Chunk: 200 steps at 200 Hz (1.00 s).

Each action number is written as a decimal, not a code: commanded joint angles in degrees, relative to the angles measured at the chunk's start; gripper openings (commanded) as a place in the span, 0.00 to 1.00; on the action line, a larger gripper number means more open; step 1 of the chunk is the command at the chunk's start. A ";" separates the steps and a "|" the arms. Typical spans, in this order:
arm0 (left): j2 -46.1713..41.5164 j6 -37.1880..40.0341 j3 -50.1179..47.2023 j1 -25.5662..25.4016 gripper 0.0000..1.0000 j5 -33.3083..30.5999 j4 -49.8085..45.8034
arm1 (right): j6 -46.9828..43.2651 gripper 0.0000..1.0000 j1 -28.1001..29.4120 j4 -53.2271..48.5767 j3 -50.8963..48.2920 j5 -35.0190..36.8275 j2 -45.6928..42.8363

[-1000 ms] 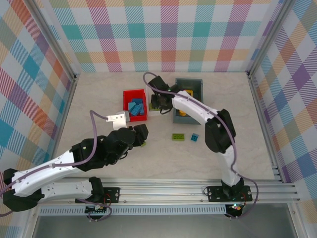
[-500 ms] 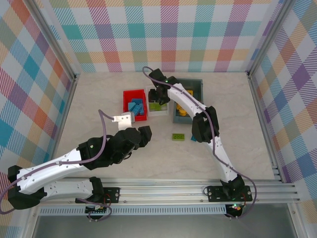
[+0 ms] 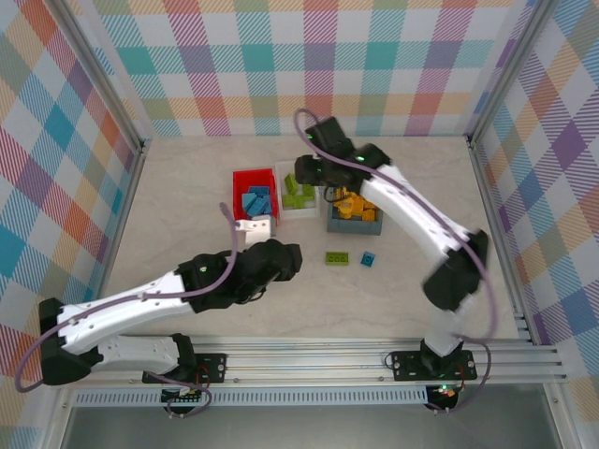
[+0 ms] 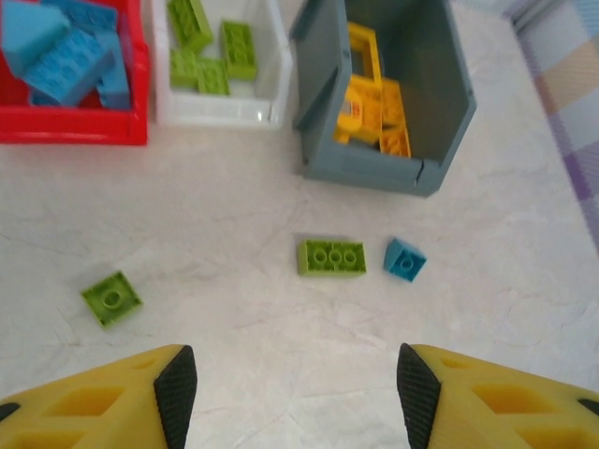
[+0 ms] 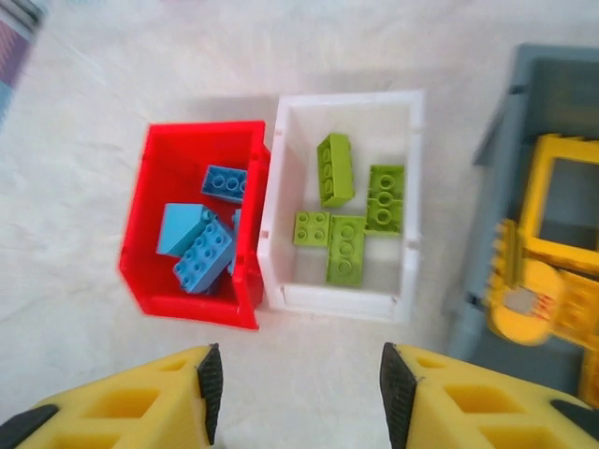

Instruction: Sort the legos into containers by color

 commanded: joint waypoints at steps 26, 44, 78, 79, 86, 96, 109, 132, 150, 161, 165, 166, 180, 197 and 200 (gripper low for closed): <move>19.36 1.04 9.20 0.26 0.62 12.49 7.08 | 6.64 0.54 -0.64 -3.29 -26.70 10.63 -30.35; 28.52 5.12 16.10 0.23 0.63 14.80 7.29 | 9.10 0.56 -0.72 -6.45 -33.61 10.87 -42.31; 45.13 10.36 32.43 0.27 0.75 14.20 0.97 | 10.79 0.66 -0.70 -14.11 -37.01 10.67 -56.73; 45.62 10.46 32.96 0.26 0.75 14.17 0.63 | 10.80 0.67 -0.71 -14.25 -36.99 10.66 -57.02; 48.96 11.17 36.55 0.41 0.76 13.78 -1.56 | 10.72 0.69 -0.70 -15.00 -36.98 10.05 -59.09; 53.14 11.99 41.15 0.63 0.76 12.99 -3.99 | 10.89 0.70 -0.66 -16.08 -36.58 9.57 -61.31; 57.52 12.95 45.70 0.93 0.77 12.50 -5.99 | 11.45 0.72 -0.68 -17.14 -35.90 9.19 -63.12; 63.21 13.87 51.20 1.97 0.78 11.60 -8.43 | 12.03 0.73 -0.67 -17.67 -34.93 8.38 -64.60; 66.04 15.18 53.75 2.86 0.79 12.21 -8.59 | 12.39 0.73 -0.64 -17.22 -34.78 7.61 -65.40; 67.48 16.50 54.85 3.23 0.79 13.21 -8.00 | 12.58 0.74 -0.71 -17.33 -34.87 7.56 -65.63; 68.04 17.01 55.19 3.31 0.79 13.63 -7.69 | 12.78 0.74 -0.65 -17.51 -34.96 7.58 -65.65; 68.15 17.08 55.23 3.32 0.79 13.75 -7.57 | 12.76 0.74 -0.64 -17.49 -34.96 7.58 -65.60; 69.79 18.41 56.18 3.41 0.77 14.33 -6.70 | 13.34 0.73 -0.66 -17.67 -35.43 7.36 -65.84; 71.92 18.91 58.12 3.65 0.74 14.30 -7.04 | 13.96 0.73 -0.65 -17.31 -36.14 6.83 -66.02; 72.32 18.90 58.52 3.74 0.73 14.22 -7.18 | 14.06 0.73 -0.64 -17.30 -36.19 6.79 -66.03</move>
